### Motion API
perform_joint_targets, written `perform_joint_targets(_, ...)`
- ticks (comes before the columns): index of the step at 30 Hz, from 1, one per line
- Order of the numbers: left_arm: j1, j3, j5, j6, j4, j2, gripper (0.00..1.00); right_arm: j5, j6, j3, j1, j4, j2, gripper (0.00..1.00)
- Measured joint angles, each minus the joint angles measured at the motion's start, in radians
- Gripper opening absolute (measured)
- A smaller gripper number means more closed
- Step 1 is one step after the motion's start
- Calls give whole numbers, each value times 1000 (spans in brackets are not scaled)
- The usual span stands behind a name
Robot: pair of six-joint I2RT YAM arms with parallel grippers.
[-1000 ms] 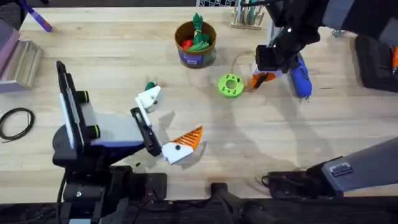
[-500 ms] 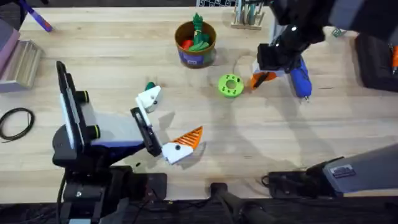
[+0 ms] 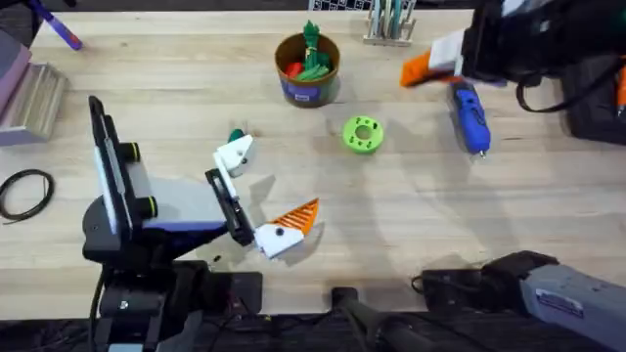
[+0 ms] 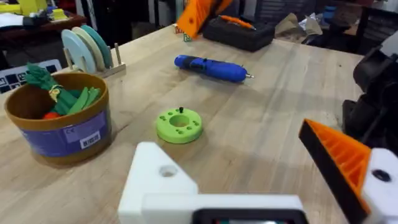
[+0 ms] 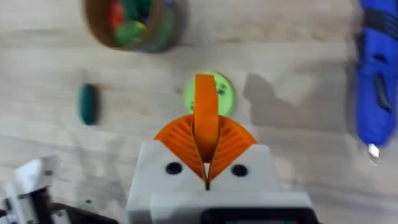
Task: Pick up the gripper from the table and insert it into the empty holder that is missing its gripper. Then pick up a screw, insert it into the mounting hole, and use the screwdriver to tighten it. Finally, clean up the table by picking up the vegetable and placing it into the bucket.
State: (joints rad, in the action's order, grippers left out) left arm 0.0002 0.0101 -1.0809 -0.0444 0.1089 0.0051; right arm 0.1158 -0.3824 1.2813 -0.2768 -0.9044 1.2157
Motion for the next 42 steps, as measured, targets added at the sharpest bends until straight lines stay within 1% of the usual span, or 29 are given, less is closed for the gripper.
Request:
perform_joint_targets(3, 0, 0, 0, 0, 0, 0, 986, 93, -4, -73, 0, 133, -66, 9)
perform_joint_targets(7, 0, 0, 0, 0, 0, 0, 986, 247, -46, -249, 0, 361, -133, 9)
perform_joint_targets(12, 0, 0, 0, 0, 0, 0, 986, 478, -152, -459, 0, 684, -145, 9)
perform_joint_targets(16, 0, 0, 0, 0, 0, 0, 986, 660, -264, -585, 15, 962, -145, 9)
perform_joint_targets(20, 0, 0, 0, 0, 0, 0, 986, 797, -400, -692, 42, 1219, -145, 9)
perform_joint_targets(22, 0, 0, 0, 0, 0, 0, 986, 849, -472, -740, 53, 1336, -144, 9)
perform_joint_targets(24, 0, 0, 0, 0, 0, 0, 985, 901, -559, -792, 62, 1494, -132, 9)
perform_joint_targets(28, 0, 0, 0, 0, 0, 0, 986, 977, -716, -871, 70, 1754, -82, 9)
perform_joint_targets(34, 0, 0, 0, 0, 0, 0, 986, 1089, -896, -900, 71, 1955, 47, 9)
perform_joint_targets(38, 0, 0, 0, 0, 0, 0, 985, 1178, -964, -900, 71, 1980, 140, 9)
perform_joint_targets(42, 0, 0, 0, 0, 0, 0, 986, 1260, -994, -901, 71, 1980, 185, 9)
